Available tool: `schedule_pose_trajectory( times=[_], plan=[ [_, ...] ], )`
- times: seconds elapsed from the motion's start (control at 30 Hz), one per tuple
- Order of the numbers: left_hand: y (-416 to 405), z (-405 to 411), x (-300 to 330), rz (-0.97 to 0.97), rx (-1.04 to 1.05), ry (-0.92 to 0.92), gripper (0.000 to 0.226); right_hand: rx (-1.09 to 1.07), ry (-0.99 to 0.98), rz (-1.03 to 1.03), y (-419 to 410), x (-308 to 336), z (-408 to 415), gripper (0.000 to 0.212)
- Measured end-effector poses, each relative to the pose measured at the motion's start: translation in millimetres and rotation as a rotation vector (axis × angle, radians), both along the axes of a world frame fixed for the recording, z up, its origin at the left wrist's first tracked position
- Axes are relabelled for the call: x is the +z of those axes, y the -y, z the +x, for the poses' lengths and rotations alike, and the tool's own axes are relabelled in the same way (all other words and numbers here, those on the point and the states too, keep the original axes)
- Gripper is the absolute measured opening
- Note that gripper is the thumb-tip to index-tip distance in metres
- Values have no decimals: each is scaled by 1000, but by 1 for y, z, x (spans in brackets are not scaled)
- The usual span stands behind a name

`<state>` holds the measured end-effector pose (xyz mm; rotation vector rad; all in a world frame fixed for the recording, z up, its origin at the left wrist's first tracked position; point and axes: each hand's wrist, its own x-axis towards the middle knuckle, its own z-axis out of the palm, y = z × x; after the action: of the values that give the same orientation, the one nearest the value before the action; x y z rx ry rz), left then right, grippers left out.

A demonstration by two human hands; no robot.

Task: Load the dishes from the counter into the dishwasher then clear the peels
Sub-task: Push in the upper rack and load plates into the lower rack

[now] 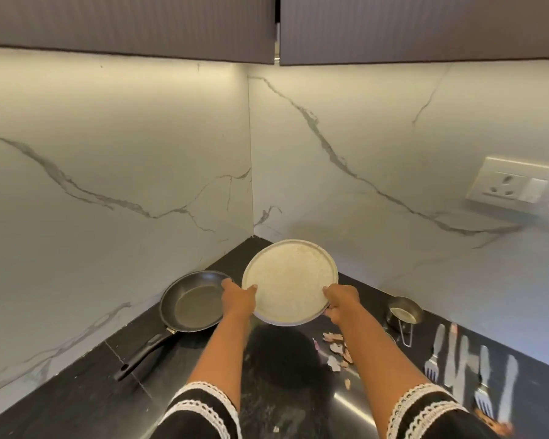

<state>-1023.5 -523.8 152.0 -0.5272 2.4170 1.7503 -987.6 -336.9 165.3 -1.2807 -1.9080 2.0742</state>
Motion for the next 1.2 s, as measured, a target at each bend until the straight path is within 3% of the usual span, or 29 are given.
schedule_pose_trajectory(
  times=[0.23,0.33,0.43,0.8,0.9,1.2],
  plan=[
    [0,38,21,-57,-99,-45,49,-17,-91,-19,-16,16,70,32],
    [-11,61,29,-41,-159,-107,7,-22,-127,-21,-26,16,114,25],
    [-27,82,31,-48,-227,-145,27,-45,-152,-9,-39,15,159,27],
    [-133,194,61,-4,-495,-299,19,-248,-211,64,-105,41,332,33],
    [-173,231,70,-33,-622,-313,17,-350,-210,117,-127,49,389,23],
    [-294,369,80,-25,-1030,-399,18,-728,-204,184,-172,58,570,23]
  ],
)
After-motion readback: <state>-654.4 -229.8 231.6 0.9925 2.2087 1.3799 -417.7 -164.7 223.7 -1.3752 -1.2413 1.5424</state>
